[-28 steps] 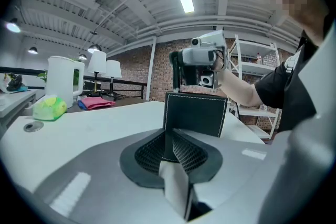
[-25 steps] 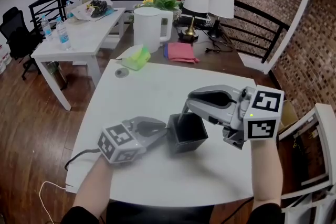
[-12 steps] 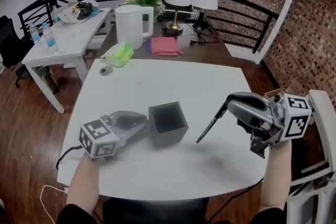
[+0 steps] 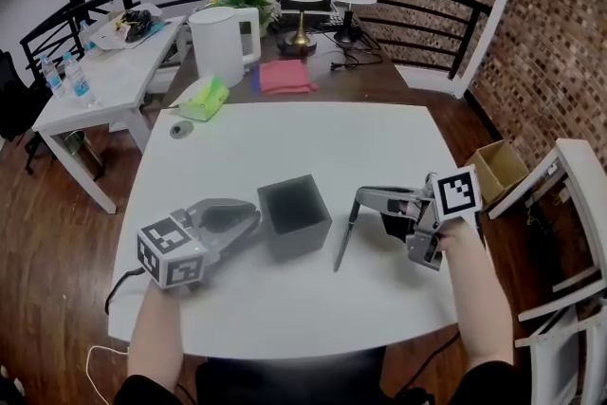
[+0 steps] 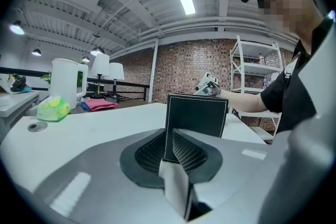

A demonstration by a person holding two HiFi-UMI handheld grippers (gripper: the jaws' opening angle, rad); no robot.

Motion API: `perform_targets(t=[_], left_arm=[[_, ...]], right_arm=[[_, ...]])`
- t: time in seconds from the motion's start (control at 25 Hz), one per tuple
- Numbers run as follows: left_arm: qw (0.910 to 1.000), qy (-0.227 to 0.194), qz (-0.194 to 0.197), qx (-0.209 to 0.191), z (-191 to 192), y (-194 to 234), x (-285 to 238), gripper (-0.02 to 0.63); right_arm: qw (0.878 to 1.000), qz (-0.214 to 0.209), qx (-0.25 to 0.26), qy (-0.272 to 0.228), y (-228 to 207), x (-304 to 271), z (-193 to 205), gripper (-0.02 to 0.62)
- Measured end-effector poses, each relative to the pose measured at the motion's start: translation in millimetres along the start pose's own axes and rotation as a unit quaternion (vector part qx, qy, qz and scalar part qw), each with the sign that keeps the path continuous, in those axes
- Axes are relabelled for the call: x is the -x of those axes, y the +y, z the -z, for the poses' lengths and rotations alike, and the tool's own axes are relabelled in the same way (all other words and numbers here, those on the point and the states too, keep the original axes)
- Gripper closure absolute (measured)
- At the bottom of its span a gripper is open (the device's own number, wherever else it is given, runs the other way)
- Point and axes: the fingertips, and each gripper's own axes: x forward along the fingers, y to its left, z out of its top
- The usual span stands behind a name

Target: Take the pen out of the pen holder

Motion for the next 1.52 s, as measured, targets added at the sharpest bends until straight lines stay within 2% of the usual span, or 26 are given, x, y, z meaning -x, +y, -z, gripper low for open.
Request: perform_targets(t=[0.16, 0.36, 0.56, 0.72, 0.88, 1.04, 1.24, 1.36, 1.52], left_arm=[[1.0, 0.002, 0.004, -0.003, -0.4, -1.2, -1.1, 0.56], [0.9999, 0.009, 0.011, -0.004, -0.4, -2.4, -1.5, 0.56], [0.9998, 0.012, 0.013, -0.002, 0.9, -1.3, -2.3, 0.56], [0.9999, 0.012, 0.012, -0.003, 1.1, -1.9, -2.0, 0.56], [0.9999, 0.012, 0.011, -0.002, 1.1, -2.0, -2.1, 0.56], [0.9999, 0.009, 0.009, -0.003, 0.3, -2.0, -2.1, 0.56], [0.9999, -0.013, -0.002, -0.006, -4.4, -1.4, 0.9, 0.56], [0.9995, -0.026, -0.018, -0.005, -6.8, 1.6, 1.8, 0.56], [0.9981, -0.044, -0.043, -0.007, -11.3, 8.8, 5.6, 0.56]], right_arm=[[0.998, 0.035, -0.054, -0.023, -19.1, -13.9, 1.0, 0.523], [0.993, 0.072, -0.08, -0.049, -33.7, -23.4, 0.0, 0.517], [0.989, 0.109, -0.061, -0.074, -43.8, -30.1, -8.5, 0.509], [0.985, 0.14, -0.039, -0.09, -45.6, -28.2, -13.1, 0.474], [0.982, 0.14, -0.036, -0.119, -45.7, -21.5, -16.7, 0.489], [0.975, 0.156, 0.0, -0.161, -47.3, 2.3, -20.5, 0.523], [0.946, 0.245, 0.124, -0.174, -59.2, 27.9, -28.3, 0.552], [0.936, 0.253, 0.168, -0.18, -61.0, 35.7, -25.2, 0.568], [0.922, 0.253, 0.191, -0.221, -59.5, 46.3, -27.5, 0.581]])
